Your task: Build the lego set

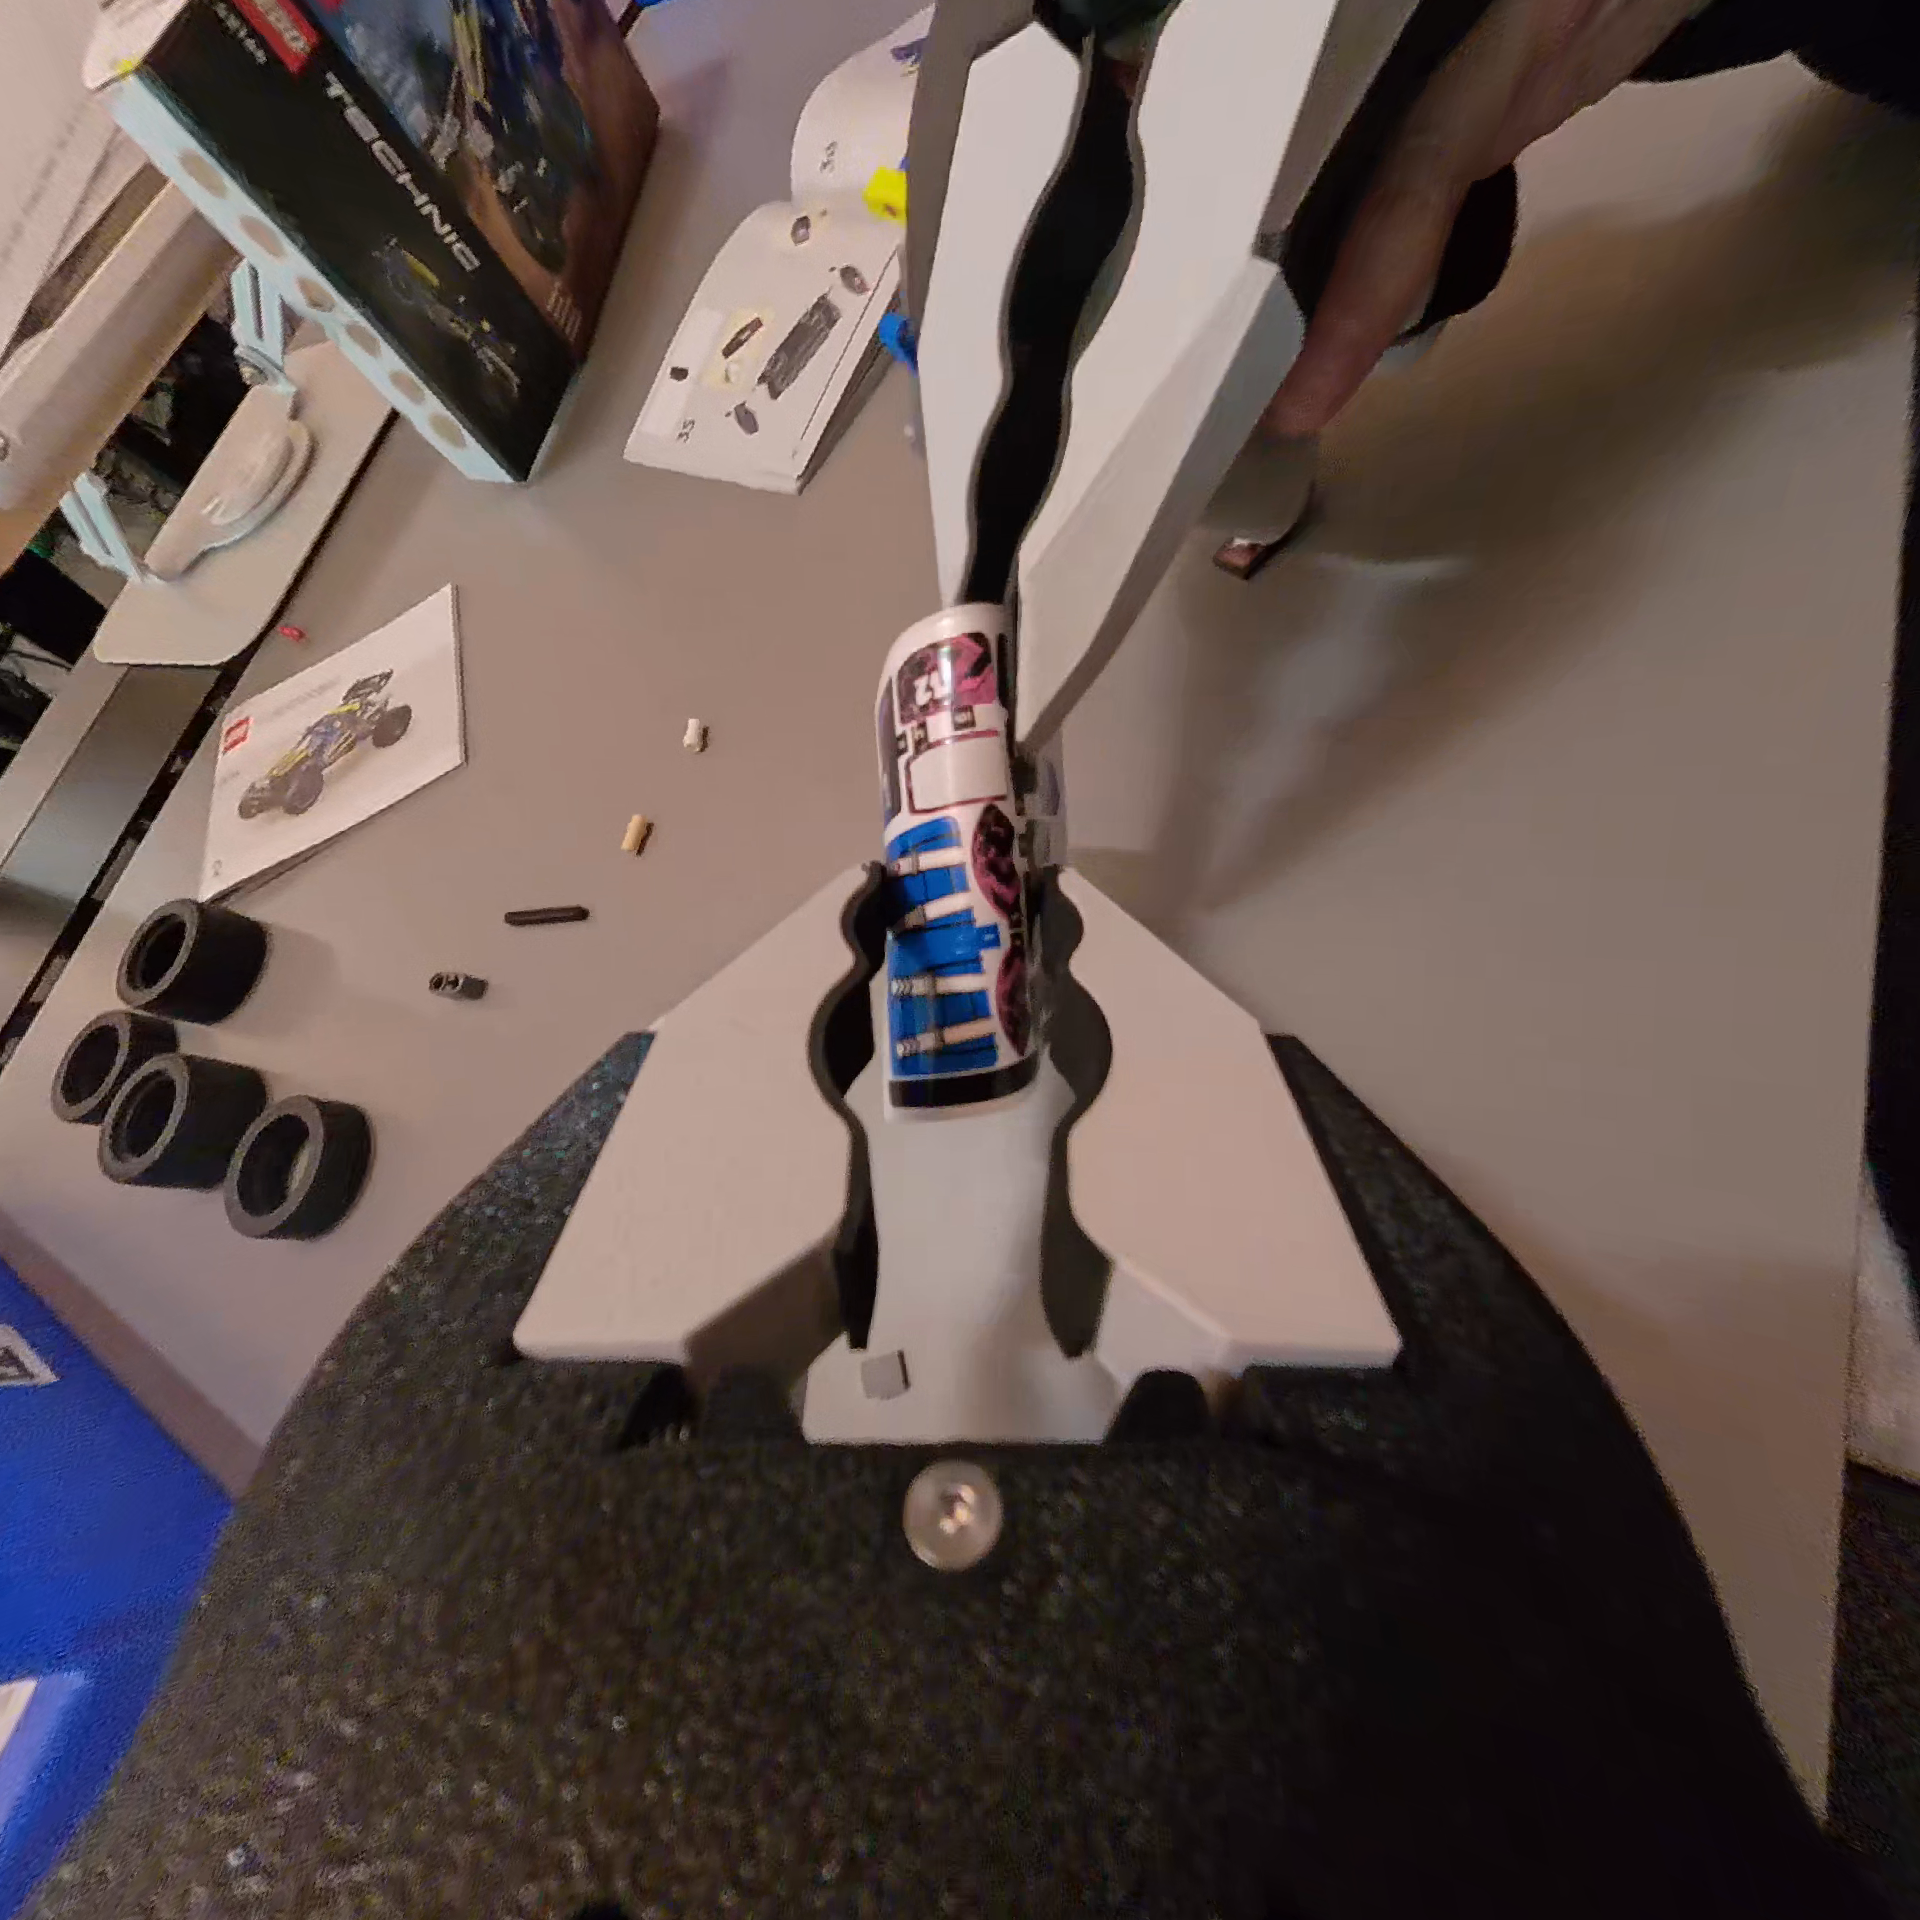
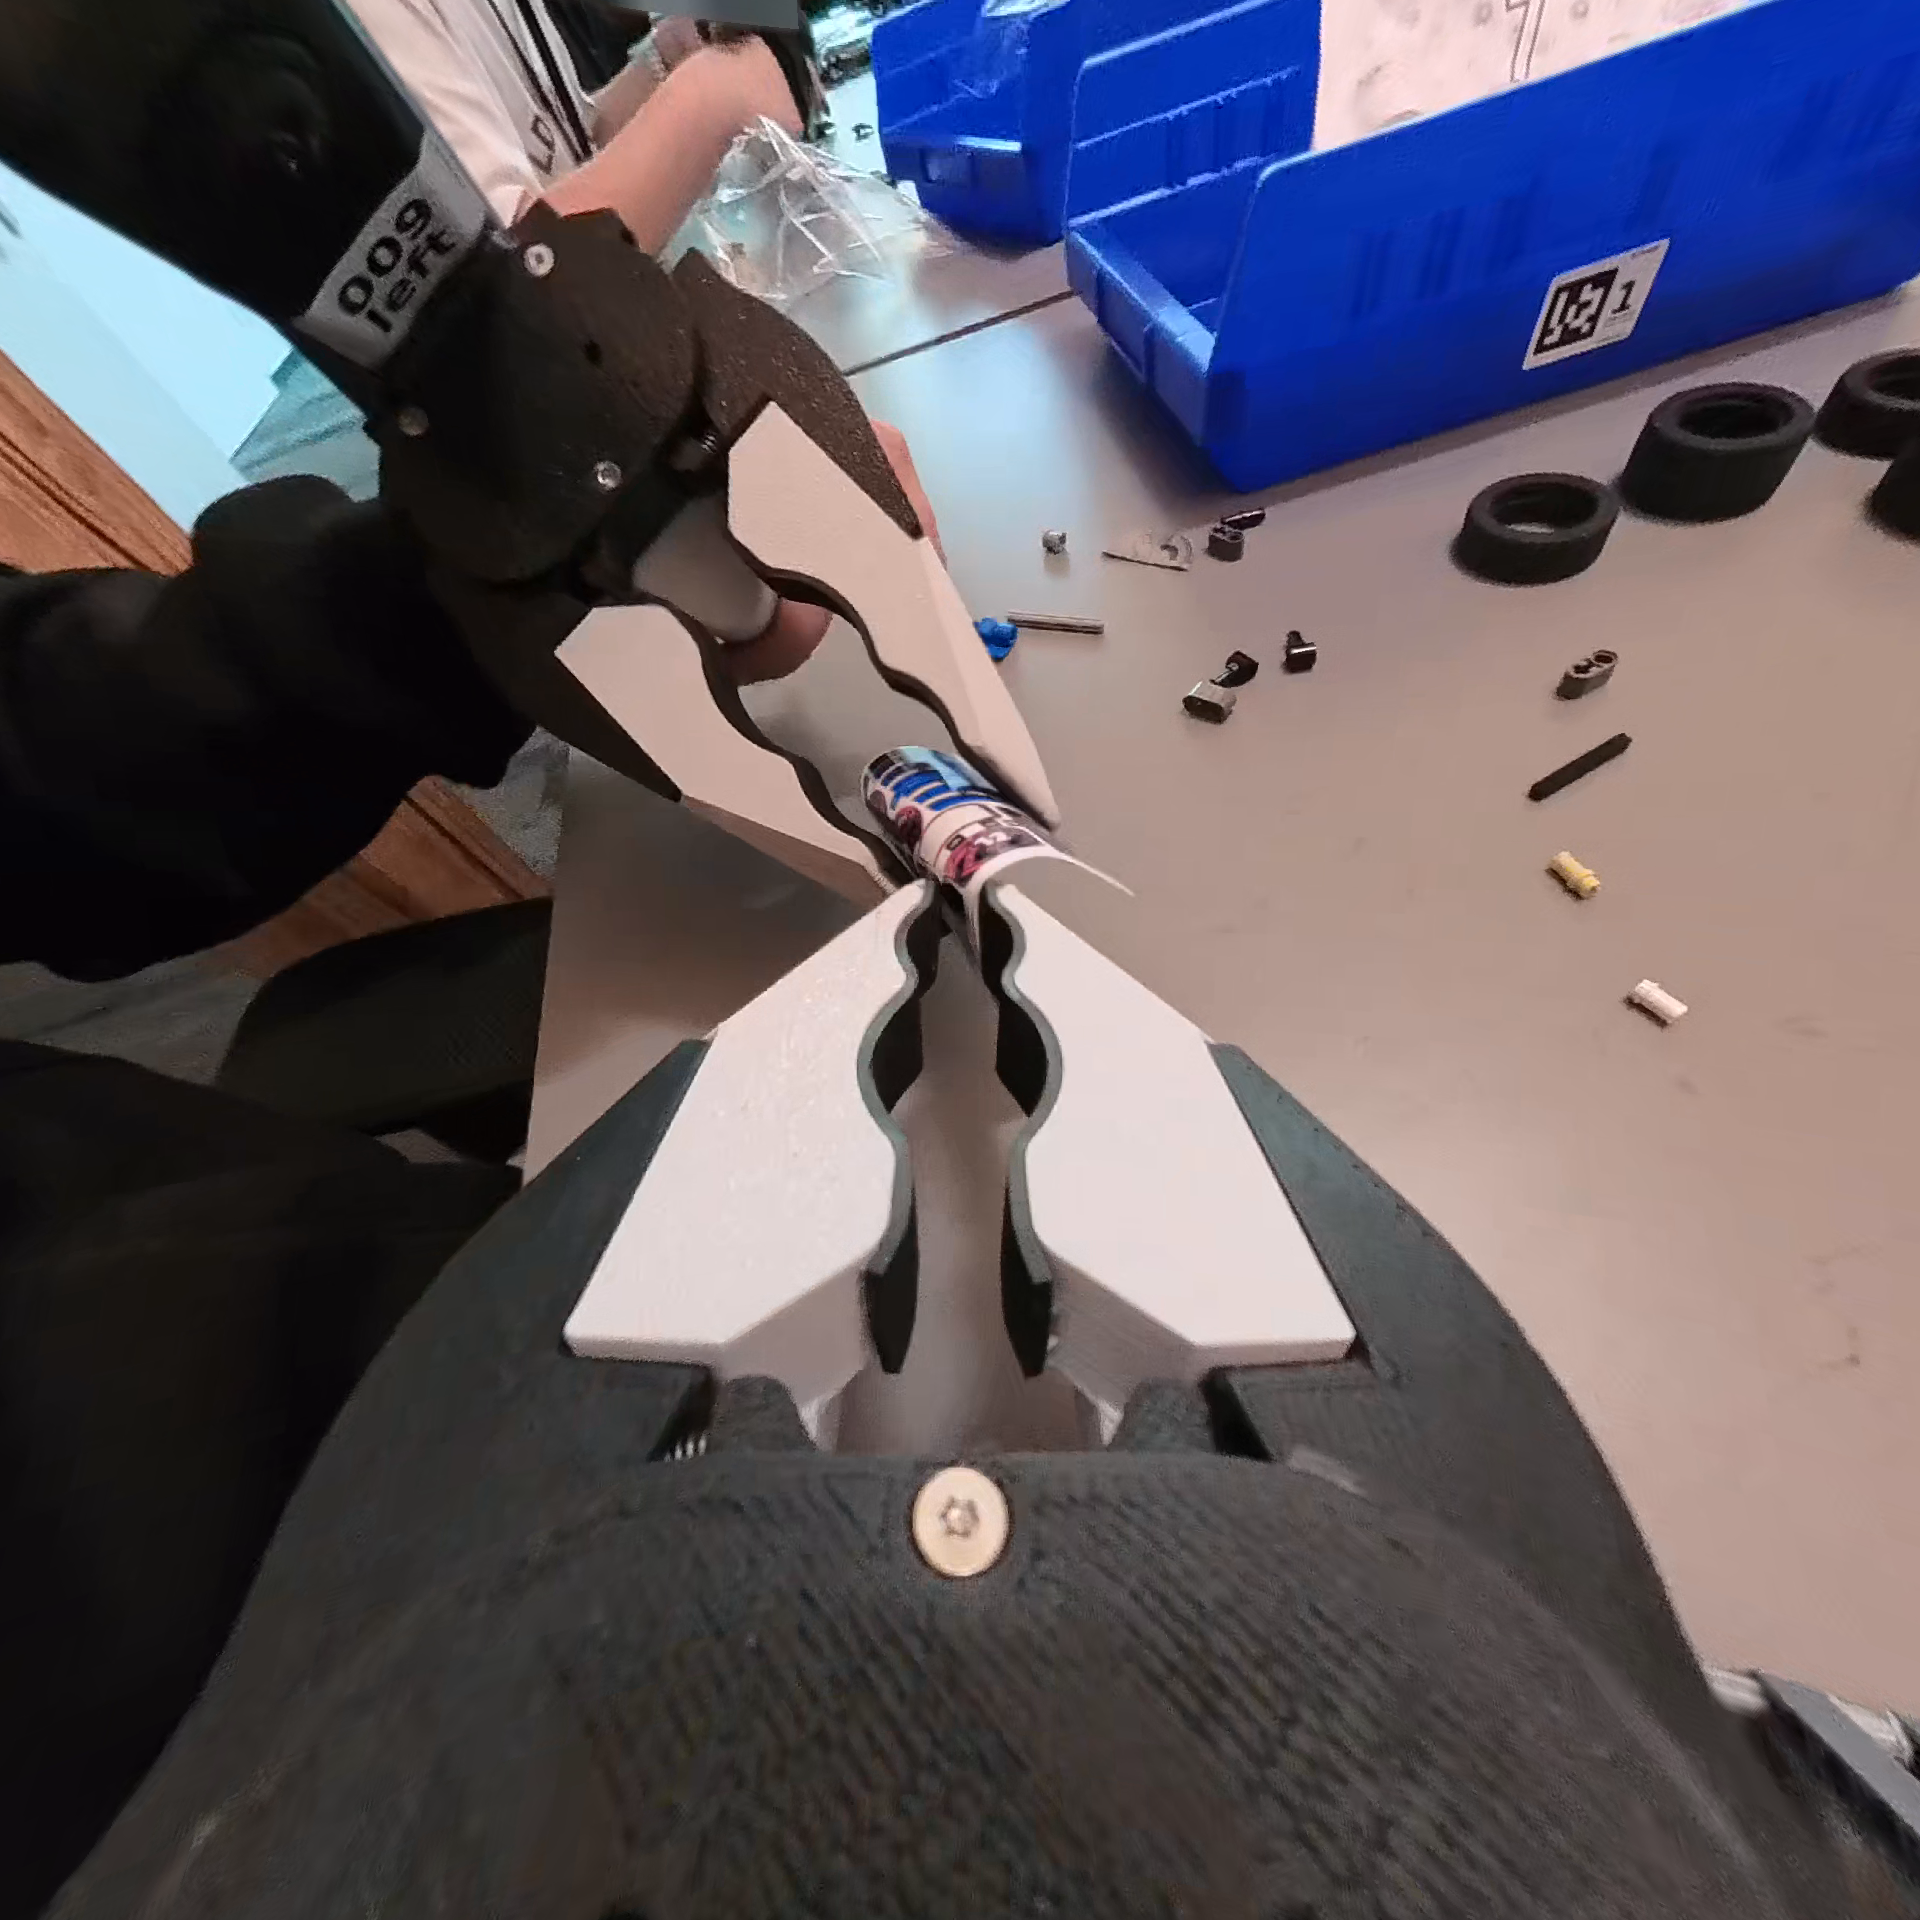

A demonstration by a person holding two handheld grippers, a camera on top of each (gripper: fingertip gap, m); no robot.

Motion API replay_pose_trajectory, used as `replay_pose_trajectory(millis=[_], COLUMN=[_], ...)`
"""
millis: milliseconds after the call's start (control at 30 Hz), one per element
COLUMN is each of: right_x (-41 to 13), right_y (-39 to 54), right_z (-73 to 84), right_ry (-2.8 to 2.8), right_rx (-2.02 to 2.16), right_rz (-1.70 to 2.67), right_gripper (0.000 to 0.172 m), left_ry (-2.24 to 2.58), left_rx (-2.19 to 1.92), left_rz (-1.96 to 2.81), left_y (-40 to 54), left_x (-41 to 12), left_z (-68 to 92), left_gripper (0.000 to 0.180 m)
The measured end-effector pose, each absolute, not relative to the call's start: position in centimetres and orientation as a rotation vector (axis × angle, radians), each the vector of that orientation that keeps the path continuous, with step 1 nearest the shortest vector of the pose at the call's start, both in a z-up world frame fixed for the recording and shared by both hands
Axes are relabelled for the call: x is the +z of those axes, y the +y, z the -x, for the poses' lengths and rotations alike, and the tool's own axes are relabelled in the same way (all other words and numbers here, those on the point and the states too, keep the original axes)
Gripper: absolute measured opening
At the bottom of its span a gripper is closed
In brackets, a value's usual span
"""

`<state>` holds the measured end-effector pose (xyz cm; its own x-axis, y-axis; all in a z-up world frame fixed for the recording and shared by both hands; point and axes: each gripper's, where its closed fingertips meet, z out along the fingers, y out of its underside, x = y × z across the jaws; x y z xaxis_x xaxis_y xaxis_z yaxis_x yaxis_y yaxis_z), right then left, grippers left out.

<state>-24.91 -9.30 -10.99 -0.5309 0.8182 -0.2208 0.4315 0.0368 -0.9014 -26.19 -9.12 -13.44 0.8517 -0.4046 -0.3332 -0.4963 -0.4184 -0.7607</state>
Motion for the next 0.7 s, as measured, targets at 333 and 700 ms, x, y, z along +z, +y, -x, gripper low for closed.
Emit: replay_pose_trajectory(millis=[333, 700], right_x=[-8.3, -5.4], right_y=[-9.1, -9.1], right_z=[22.8, 20.4], right_ry=[-1.767, -1.594], right_rx=[1.737, 1.914], right_rz=[1.37, 1.314], right_gripper=[0.0, 0.0], left_ry=[0.721, 0.912], left_rx=[0.197, 0.232], left_rz=[1.941, 1.908], left_y=[-9.1, -8.0], left_x=[-7.7, -5.7], left_z=[23.6, 19.6], left_gripper=[0.032, 0.019])
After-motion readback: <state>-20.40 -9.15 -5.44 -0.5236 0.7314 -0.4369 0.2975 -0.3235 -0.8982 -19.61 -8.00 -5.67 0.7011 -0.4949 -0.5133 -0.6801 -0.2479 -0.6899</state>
